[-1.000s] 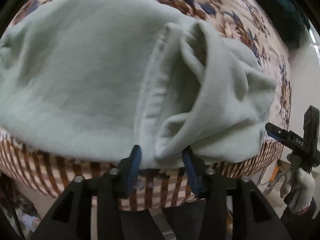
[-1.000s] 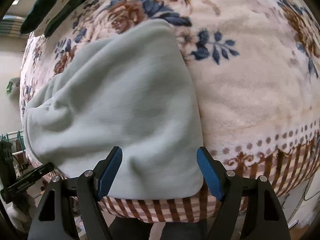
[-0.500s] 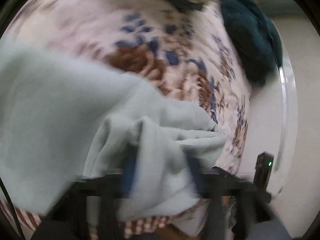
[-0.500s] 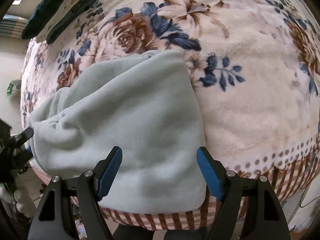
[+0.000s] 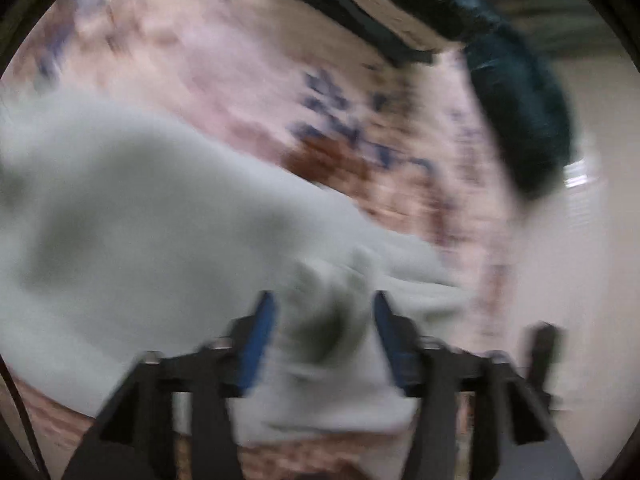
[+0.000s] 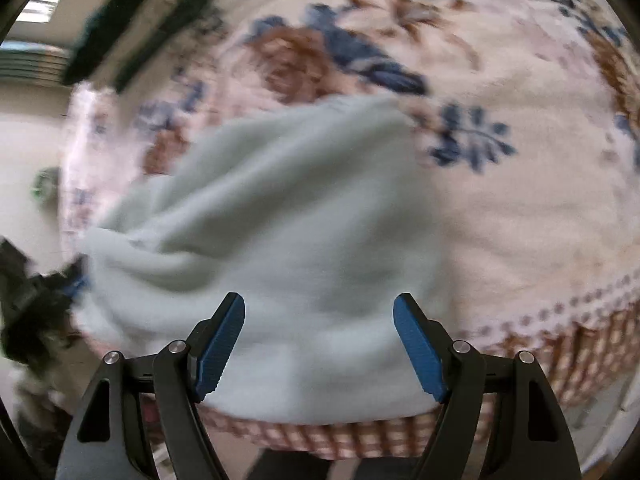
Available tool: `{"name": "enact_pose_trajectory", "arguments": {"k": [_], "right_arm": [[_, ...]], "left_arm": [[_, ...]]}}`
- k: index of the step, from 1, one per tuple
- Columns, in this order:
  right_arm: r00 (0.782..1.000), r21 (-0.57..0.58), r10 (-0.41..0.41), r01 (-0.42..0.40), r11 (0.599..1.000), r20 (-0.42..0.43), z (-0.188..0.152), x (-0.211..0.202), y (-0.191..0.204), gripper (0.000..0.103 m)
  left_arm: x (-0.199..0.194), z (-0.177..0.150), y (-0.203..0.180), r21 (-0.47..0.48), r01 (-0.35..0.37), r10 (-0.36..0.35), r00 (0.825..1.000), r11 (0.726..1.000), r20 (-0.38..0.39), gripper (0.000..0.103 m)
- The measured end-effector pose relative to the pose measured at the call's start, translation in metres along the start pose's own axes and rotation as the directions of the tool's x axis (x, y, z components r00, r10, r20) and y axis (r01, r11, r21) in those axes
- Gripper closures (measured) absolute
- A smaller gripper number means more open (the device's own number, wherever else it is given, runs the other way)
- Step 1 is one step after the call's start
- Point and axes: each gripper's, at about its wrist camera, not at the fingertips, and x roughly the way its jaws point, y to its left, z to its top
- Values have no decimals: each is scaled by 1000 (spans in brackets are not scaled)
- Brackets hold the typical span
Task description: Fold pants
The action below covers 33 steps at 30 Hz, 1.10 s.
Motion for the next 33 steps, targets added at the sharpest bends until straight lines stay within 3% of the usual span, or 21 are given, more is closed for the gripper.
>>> {"name": "enact_pose_trajectory", "arguments": {"k": [2,4,6,9,10,11,12,13,14,16,20,23,25,28,30,31,33], "right_arm": [[1000,-110,21,-21,994,-10,10,-6,23,24],[1000,-269,-21,17,963,-12,22,-7,53,24],[994,-483,-102,66,873,-47,34,8,91,24],[966,-757,-252,119,642,-62,38,45,137,24],[949,-833,-306,107,543,-78,34,62,148,29],[937,-870,-338,94,485,-87,30,71,153,51],[920,-905,-384,96,415,-78,25,82,156,69],[908,-916,-415,117,384,-58,24,88,156,88],[908,-912,-415,118,392,-61,27,89,155,88],[926,-878,-370,115,465,-75,37,81,153,90],[958,-712,-239,56,700,-159,62,65,127,90],[965,-613,-185,34,789,-185,67,69,109,90],[971,-607,-173,39,794,-164,65,66,110,89],[966,-649,-198,44,759,-166,59,59,118,82],[964,-681,-212,48,731,-159,54,56,125,73],[963,-689,-214,45,723,-162,52,57,127,65],[959,-696,-227,46,717,-171,51,59,129,62]], "left_arm": [[13,-6,-5,22,37,-37,999,999,-20,38],[26,-11,-11,64,18,-14,998,998,-55,38],[41,-15,-18,110,11,-1,996,994,-88,38],[49,-25,-33,197,-40,59,994,980,-90,39],[51,-28,-38,229,-66,87,993,971,-84,48],[50,-32,-42,258,-79,103,991,963,-80,67],[50,-34,-43,272,-105,131,988,956,-81,75],[51,-37,-41,279,-134,163,983,951,-85,82],[49,-40,-38,275,-143,170,982,951,-79,86],[41,-43,-28,262,-177,198,979,949,-57,86],[37,-39,3,174,-216,228,972,961,-57,85],[27,-37,16,100,-177,184,981,979,-63,82],[21,-38,16,79,-149,154,985,986,-72,79],[10,-32,6,44,-58,60,997,997,-48,75],[8,-23,-7,52,-8,10,1000,999,-23,66],[9,-18,-13,59,8,-7,1000,998,-17,57],[21,-4,-22,68,24,-23,999,997,-24,51]]}}
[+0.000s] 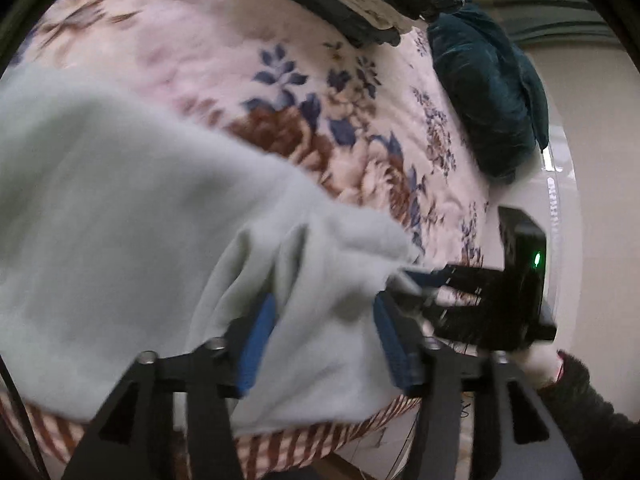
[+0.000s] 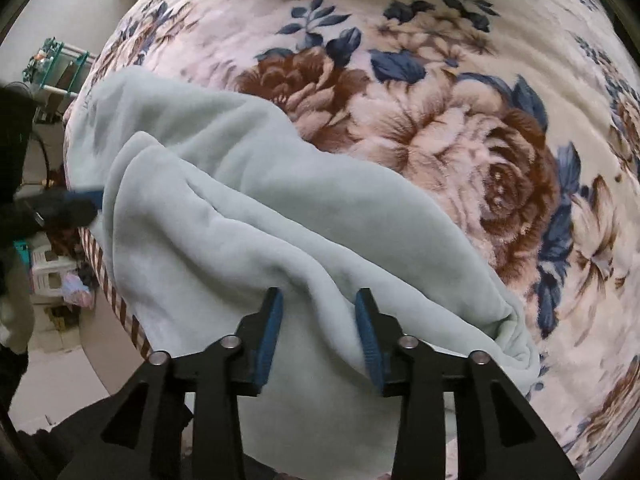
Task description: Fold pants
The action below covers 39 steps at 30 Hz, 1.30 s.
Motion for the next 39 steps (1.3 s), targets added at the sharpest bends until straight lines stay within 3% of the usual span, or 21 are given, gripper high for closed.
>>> {"name": "enact_pose_trajectory", "arguments": {"k": [3,4,5,7,9,10,13,15,17,19,21,25,28,30,31,32,33,34,35,36,39], "right_arm": [[1000,-13,-6,6,1000,-9,5,7,4,62],[1000,-13,-4,4,1000,1,6,7,4,64],[1000,-3,1,-1,1000,18,5,5,3,76],[999,28,-16,15,999,34,6,5,-5,79],[999,79,-10,7,997,40,4,7,-17,79],[999,94,-15,11,995,40,2,8,-20,79],[998,176,33,-42,983,58,-8,0,-29,78],[993,249,78,-98,963,88,-20,-10,-35,72],[983,333,108,-154,930,151,-39,-24,-39,55],[964,429,146,-231,873,223,-68,-36,-44,49],[943,524,192,-312,793,270,-102,-37,-44,48],[903,704,276,-429,566,328,-178,-8,-35,48],[837,761,371,-531,374,402,-214,30,-23,48],[761,759,409,-616,210,504,-226,55,-17,48],[732,747,413,-645,162,542,-227,63,-16,48],[708,736,406,-666,116,577,-226,70,-15,49],[689,722,389,-688,81,612,-226,74,-14,51],[660,694,373,-717,55,652,-223,75,-14,65],[662,691,350,-721,53,663,-222,73,-13,81],[660,685,323,-727,46,678,-223,70,-13,82],[613,638,279,-770,0,739,-230,58,-10,89]], "left_arm": [[24,13,-6,20,-23,24,999,1000,-46,55],[22,13,-11,40,-19,21,999,999,-44,75],[16,12,-18,84,-63,66,998,994,-26,90],[6,11,-23,155,-264,260,964,952,47,90],[6,13,-6,156,-373,370,928,915,44,90],[4,14,6,121,-379,377,925,918,36,90],[-13,9,24,23,-252,251,967,968,32,87],[-26,-1,25,-9,-138,139,989,990,43,70],[-29,-15,24,-25,-24,25,999,999,31,39],[-21,-22,21,-21,3,-3,1000,1000,6,36],[-6,-33,24,-20,-31,30,998,999,-56,36],[14,-48,27,-28,-23,19,992,999,-125,36],[18,-53,12,32,-46,49,992,998,-116,40],[19,-57,1,94,-75,85,990,993,-110,65],[19,-59,-4,116,-83,96,989,990,-112,79],[18,-61,-8,129,-95,109,988,987,-108,80],[16,-62,-9,130,-89,103,989,988,-104,82],[16,-62,-8,121,-77,91,990,990,-108,84],[11,-63,-7,88,-62,72,991,994,-111,84],[6,-65,-4,55,-38,44,993,998,-112,84],[-5,-65,1,-41,29,-33,994,999,-107,84]]}}
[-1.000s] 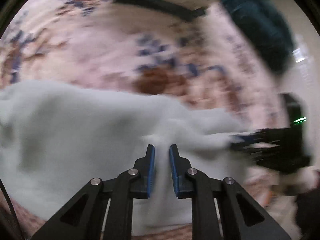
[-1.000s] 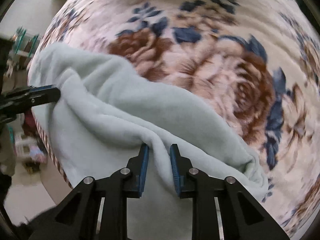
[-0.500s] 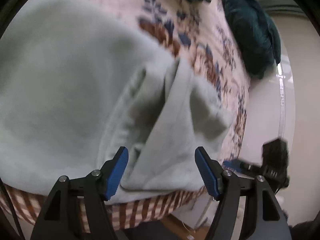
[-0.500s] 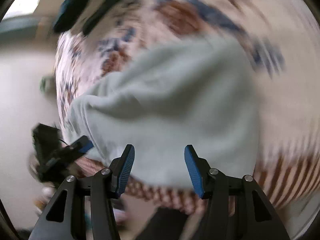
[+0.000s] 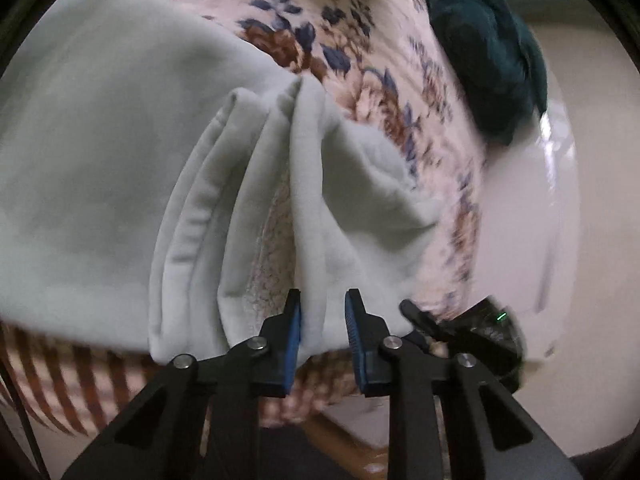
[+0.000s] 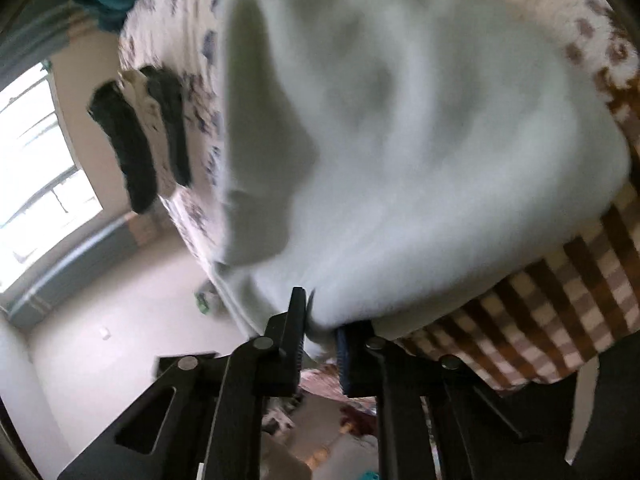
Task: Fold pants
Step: 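Grasp the pants edge with the right gripper while the left gripper holds the fold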
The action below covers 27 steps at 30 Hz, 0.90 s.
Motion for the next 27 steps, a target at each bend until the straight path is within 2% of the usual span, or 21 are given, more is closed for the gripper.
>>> {"name": "enact_pose_trajectory", "arguments": {"k": [1,2,5,7,9,12,13,15,16,17,19,22,24,25,26,27], "right_arm": [[1000,10,16,-16,1000,-4,-4,-5,0,89],[1000,2,0,0,1000,-14,-5,-8,0,89],[992,-65,-114,111,992,-50,-7,-6,-5,89],[978,-100,-195,188,977,-67,-6,3,-8,89],[963,-128,-258,246,961,-83,-6,14,-12,89],[954,-192,-282,260,946,-98,-10,22,-2,88],[948,-221,-300,273,936,-103,-10,21,4,85],[934,-270,-337,297,916,-117,-12,25,17,75],[926,-296,-362,316,901,-112,-16,20,24,64],[916,-325,-391,343,881,-92,-20,14,31,56],[897,-395,-441,393,830,-34,-28,-1,46,53],[864,-476,-491,479,737,109,-26,-21,72,53],[847,-517,-500,513,685,178,-7,-24,92,53],[835,-536,-513,532,655,202,1,-19,100,53],[823,-564,-524,546,620,220,10,-11,107,53],[814,-589,-530,554,588,236,21,-5,112,53]], "left_arm": [[-3,0,-2,0,-21,21,1000,1000,7,84],[-6,1,-1,12,-86,86,996,996,18,84],[-9,6,15,9,-195,194,980,981,30,84],[-5,8,32,-3,-251,251,968,968,9,84],[-4,9,40,-13,-252,252,968,968,3,84],[-13,10,38,-30,-197,198,980,980,36,81],[-17,11,34,-37,-180,181,982,983,46,76],[-27,13,16,-20,-153,154,984,988,95,74],[-29,14,3,14,-148,145,983,989,110,66],[-29,17,-13,60,-153,144,982,986,124,52],[-18,23,-40,138,-177,159,978,975,131,35],[23,38,-69,242,-209,196,977,947,80,35],[52,47,-76,293,-258,251,966,920,63,35],[68,53,-76,320,-324,319,945,890,70,35],[77,58,-73,331,-361,357,931,872,75,35],[81,63,-69,325,-373,368,926,869,78,35]]}}
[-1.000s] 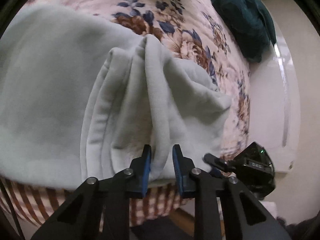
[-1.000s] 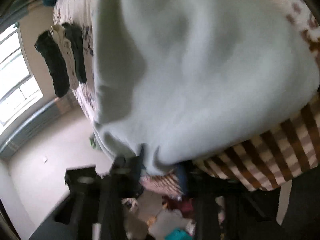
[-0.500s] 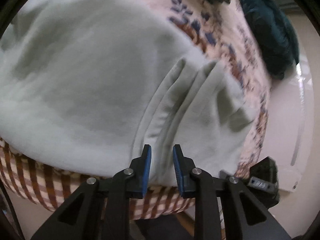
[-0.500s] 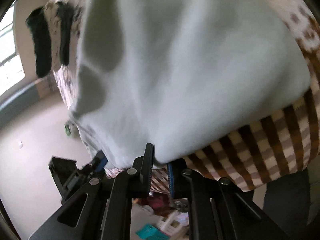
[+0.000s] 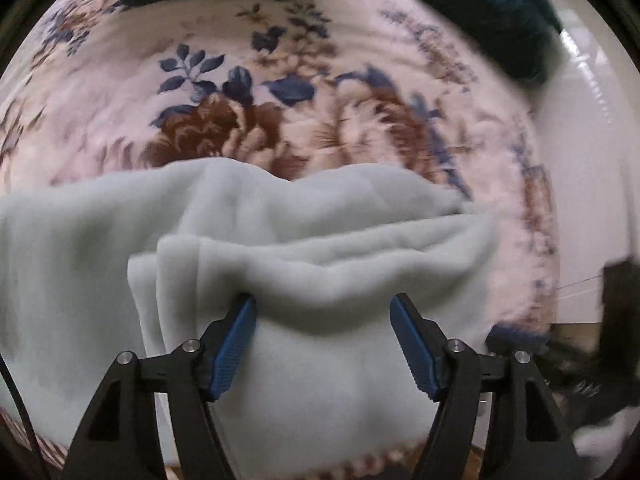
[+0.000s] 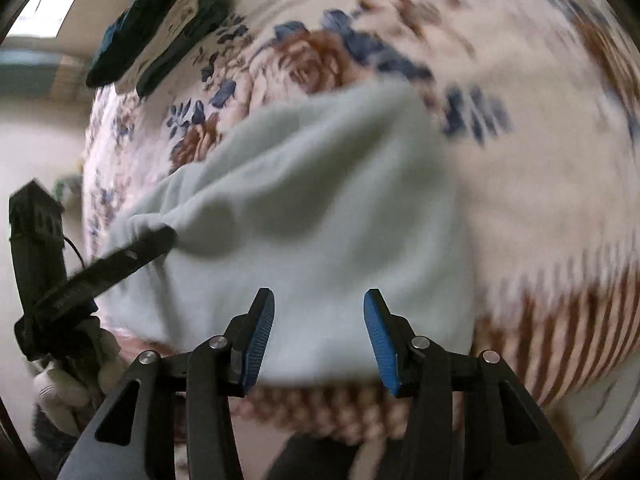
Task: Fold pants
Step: 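Grasp the pants edge with the right gripper while the left gripper holds the fold, then lift the waistband with the left gripper while the right gripper releases the pants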
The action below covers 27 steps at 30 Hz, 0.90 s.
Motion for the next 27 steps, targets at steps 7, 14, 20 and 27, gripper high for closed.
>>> {"name": "enact_pose_trajectory", "arguments": {"k": [7,14,20,27], "right_arm": [[998,-120,-38,44,992,45,84,52,15,67],[999,-30,28,-29,999,-18,97,67,-9,69],[996,-43,79,-77,996,45,61,10,-13,15],[992,-83,-125,127,988,27,2,14,5,9]], "left_arm": [[-1,-1,32,-129,69,-64,997,989,40,36],[-9,-6,34,-167,102,-92,994,981,65,40],[-62,-38,38,-167,87,-54,980,982,194,2],[-120,-106,117,-381,-41,147,956,923,252,2]]}}
